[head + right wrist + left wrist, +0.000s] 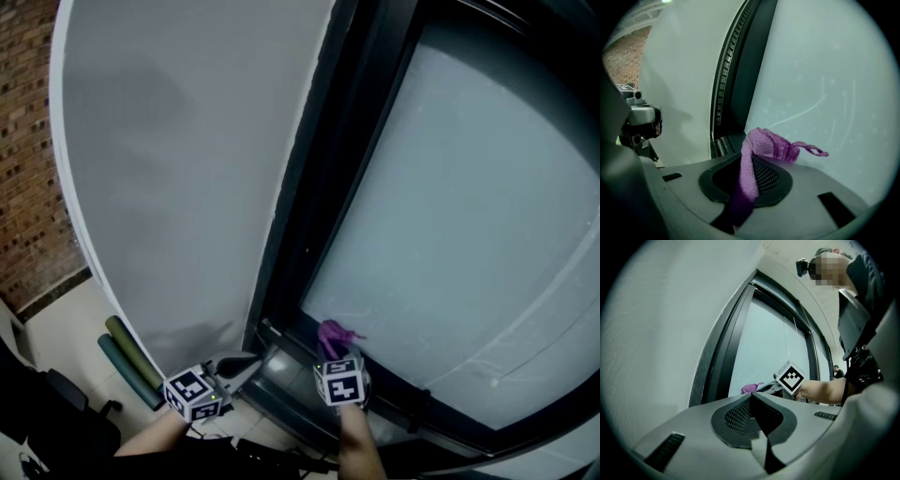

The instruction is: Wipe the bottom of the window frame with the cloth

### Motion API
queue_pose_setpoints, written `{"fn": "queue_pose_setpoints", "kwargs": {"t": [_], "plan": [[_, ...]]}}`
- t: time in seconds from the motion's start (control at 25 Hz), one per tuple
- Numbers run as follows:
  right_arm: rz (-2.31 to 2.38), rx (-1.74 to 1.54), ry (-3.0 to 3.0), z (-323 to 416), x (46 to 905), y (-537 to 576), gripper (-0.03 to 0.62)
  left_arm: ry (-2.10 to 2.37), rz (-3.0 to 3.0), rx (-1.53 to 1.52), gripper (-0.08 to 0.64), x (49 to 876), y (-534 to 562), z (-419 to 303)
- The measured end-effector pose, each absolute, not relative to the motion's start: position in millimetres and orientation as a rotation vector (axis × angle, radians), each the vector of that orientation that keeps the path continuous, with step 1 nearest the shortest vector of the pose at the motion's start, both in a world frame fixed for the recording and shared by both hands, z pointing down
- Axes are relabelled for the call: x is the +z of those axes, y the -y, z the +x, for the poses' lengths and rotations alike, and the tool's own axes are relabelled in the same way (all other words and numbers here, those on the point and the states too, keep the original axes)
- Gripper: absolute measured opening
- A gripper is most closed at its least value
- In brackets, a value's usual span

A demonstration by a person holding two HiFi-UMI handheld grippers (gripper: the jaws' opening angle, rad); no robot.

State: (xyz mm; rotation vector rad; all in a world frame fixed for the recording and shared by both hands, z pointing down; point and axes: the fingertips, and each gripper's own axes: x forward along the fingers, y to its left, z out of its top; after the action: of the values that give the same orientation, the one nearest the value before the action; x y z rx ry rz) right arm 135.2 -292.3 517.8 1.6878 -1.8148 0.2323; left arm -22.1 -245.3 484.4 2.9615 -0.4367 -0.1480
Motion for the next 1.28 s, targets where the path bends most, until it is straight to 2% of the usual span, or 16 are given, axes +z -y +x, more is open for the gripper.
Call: {"fn": "queue_pose_setpoints", "kwargs": {"t": [0.48, 1.28], "plan": [[1.624, 0.219, 1.862, 114, 522, 316, 0.071, 0.548, 3.013, -0.144, 0.002, 479, 257, -25], [1.561, 0.176, 1.943, 76, 525, 345, 0.071, 0.666, 2.990, -0.168, 0.002, 474, 242, -70]]}}
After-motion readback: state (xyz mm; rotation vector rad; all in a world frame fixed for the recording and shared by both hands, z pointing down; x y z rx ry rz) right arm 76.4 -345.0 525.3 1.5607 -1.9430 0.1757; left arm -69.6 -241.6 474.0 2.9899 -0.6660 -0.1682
